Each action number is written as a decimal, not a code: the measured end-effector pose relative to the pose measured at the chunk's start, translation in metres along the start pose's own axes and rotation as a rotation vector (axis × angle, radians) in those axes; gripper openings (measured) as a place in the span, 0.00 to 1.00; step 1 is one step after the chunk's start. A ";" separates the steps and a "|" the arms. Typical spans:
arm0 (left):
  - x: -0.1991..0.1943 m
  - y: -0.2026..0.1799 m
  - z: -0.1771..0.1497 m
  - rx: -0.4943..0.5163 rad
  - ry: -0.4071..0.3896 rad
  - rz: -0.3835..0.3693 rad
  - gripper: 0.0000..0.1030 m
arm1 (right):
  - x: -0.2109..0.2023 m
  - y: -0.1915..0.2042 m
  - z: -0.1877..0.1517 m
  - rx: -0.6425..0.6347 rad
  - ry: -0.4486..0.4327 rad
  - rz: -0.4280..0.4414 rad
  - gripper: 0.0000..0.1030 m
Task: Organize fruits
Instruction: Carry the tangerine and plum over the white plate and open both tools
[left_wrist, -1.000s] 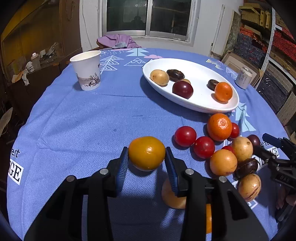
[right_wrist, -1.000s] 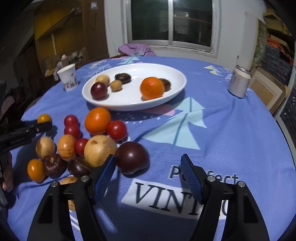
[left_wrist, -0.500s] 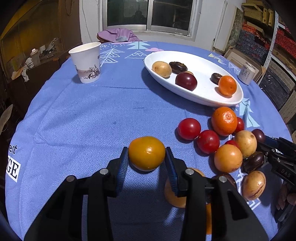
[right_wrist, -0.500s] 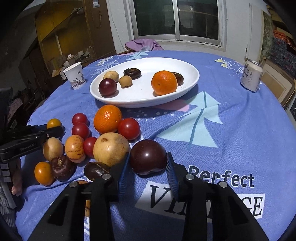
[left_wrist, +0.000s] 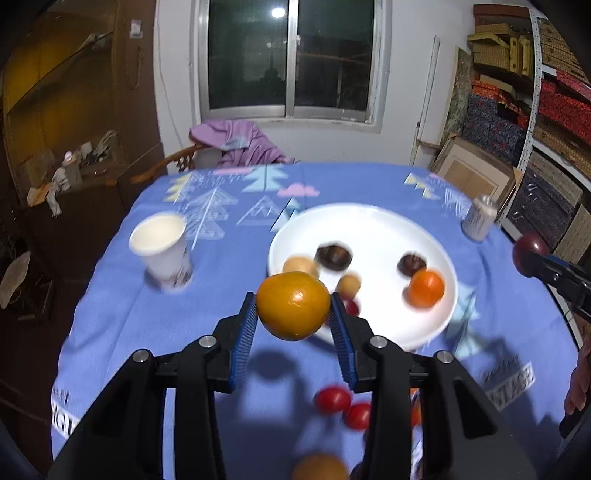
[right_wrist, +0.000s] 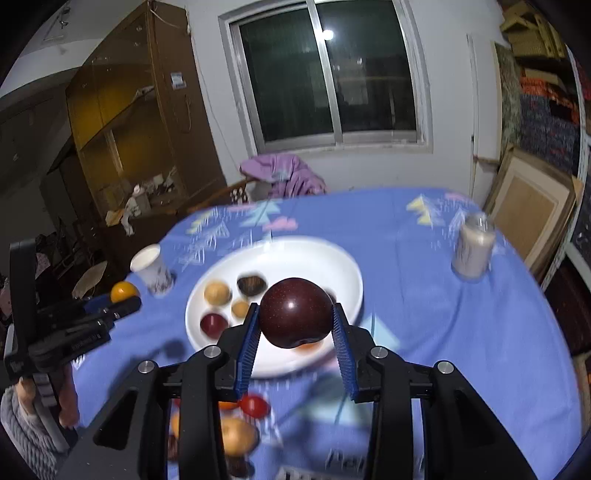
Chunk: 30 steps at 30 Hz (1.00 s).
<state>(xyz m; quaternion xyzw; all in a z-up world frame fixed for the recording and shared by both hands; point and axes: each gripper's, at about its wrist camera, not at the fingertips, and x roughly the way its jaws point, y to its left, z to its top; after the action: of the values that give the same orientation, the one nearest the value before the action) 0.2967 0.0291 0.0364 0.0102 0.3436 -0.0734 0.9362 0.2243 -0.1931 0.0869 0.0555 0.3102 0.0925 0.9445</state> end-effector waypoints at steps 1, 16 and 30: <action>0.005 -0.004 0.009 0.001 -0.002 -0.006 0.38 | 0.008 0.002 0.012 0.002 -0.009 0.000 0.38; 0.181 -0.036 0.075 -0.007 0.194 -0.025 0.38 | 0.161 0.012 0.014 -0.099 0.218 -0.002 0.38; 0.131 -0.022 0.064 -0.008 0.143 0.005 0.55 | 0.114 0.020 0.015 -0.129 0.127 -0.035 0.60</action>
<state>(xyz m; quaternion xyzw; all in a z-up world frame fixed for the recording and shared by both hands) 0.4329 -0.0144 0.0013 0.0125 0.4099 -0.0688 0.9094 0.3207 -0.1501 0.0365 -0.0168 0.3636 0.0989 0.9261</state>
